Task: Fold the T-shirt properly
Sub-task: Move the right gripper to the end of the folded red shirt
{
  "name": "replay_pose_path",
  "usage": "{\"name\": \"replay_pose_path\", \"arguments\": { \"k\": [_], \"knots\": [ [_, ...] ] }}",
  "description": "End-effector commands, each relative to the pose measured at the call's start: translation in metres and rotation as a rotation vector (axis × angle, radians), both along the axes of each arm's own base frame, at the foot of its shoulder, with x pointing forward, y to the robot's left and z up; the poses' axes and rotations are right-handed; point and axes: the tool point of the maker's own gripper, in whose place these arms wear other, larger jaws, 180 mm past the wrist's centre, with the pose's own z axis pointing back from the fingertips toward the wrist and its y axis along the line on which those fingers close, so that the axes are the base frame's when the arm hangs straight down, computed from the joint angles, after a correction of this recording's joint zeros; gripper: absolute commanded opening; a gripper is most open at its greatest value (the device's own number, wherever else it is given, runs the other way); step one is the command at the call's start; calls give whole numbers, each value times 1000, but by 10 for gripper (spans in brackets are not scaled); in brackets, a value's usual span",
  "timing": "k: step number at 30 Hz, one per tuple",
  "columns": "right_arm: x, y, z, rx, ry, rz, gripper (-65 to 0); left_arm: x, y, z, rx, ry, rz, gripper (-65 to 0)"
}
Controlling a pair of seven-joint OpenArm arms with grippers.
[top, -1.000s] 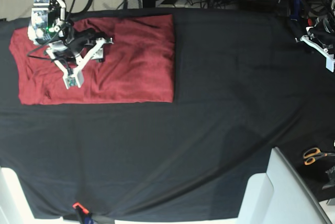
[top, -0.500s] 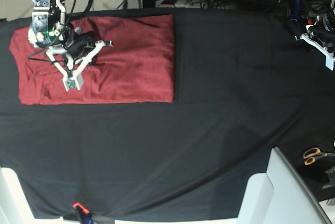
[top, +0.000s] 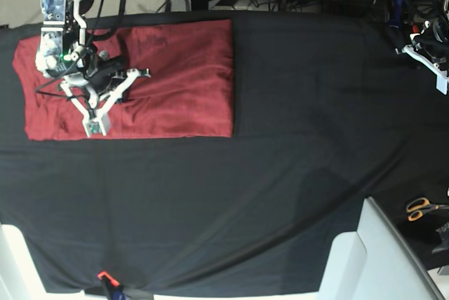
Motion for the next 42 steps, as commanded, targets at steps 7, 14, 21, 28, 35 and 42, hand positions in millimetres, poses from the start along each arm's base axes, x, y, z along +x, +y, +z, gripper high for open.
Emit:
{"name": "replay_pose_path", "arguments": {
  "k": [7, 14, 21, 28, 35, 42],
  "knots": [
    [24, 0, 29, -4, -100, 11, -648, 7, 9, 13, 27, -33, -4, -650],
    [19, -4, 19, -12, -43, 3, -648, 7, 9, 13, 27, -33, -4, -650],
    [14, -4, 5, -6, 1, 1, -648, 8, 9, 13, 27, -35, -4, -650],
    [19, -6, 7, -7, -4, -22, -488, 7, 9, 13, 27, -33, -4, -650],
    [36, -37, 27, -61, -102, -127, -240, 7, 9, 12, 27, -32, -4, -650],
    [40, -147, 72, -157, -279, -312, -230, -1, 12, 16, 54, -71, -16, -650]
  ]
}}
